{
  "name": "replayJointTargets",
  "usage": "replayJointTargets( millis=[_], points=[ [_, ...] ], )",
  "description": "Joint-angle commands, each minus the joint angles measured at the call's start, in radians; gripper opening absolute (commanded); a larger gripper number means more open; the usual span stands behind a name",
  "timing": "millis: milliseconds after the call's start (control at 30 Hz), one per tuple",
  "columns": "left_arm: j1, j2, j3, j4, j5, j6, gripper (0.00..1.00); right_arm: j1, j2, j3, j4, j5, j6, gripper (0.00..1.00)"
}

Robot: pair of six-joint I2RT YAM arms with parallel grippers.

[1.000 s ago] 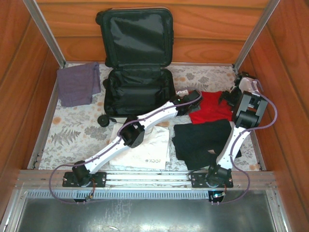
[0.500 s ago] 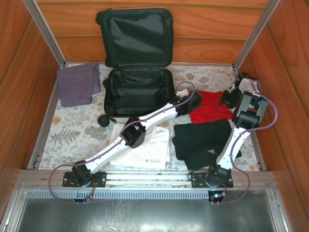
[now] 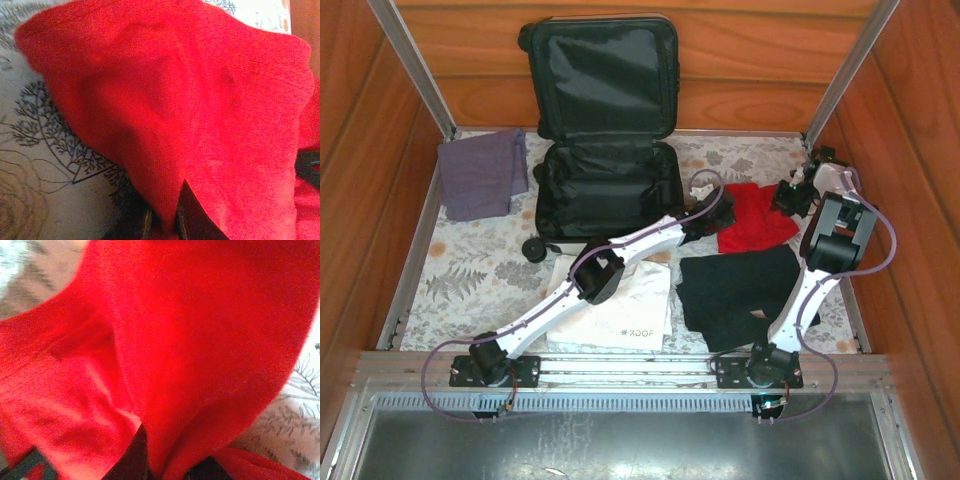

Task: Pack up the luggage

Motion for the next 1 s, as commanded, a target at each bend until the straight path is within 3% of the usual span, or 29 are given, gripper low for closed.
replayJointTargets(
  millis=[0,200,433,633,833,967],
  points=[
    [0.014,-0.131,-0.021,0.003,0.001,0.185,0.00,0.017,-0.149,0.005,0.026,-0.097,0.007,0.00],
    [0.034,-0.280,-0.077,0.005,0.037,0.334,0.00,0.056,-0.339,-0.013,0.071,-0.141,0.016,0.00],
    [0.060,-0.519,-0.292,0.035,0.024,0.456,0.00,0.136,-0.481,-0.012,0.074,-0.184,0.061,0.00],
    [0.126,-0.820,-0.634,0.099,0.003,0.547,0.00,0.249,-0.508,0.048,0.046,-0.203,0.142,0.00],
    [0.242,-1.144,-1.006,0.102,-0.037,0.603,0.00,0.435,-0.505,-0.011,0.212,-0.196,0.284,0.00],
    [0.305,-1.314,-1.198,0.097,-0.066,0.658,0.00,0.552,-0.417,0.003,0.294,-0.156,0.312,0.00]
  ],
)
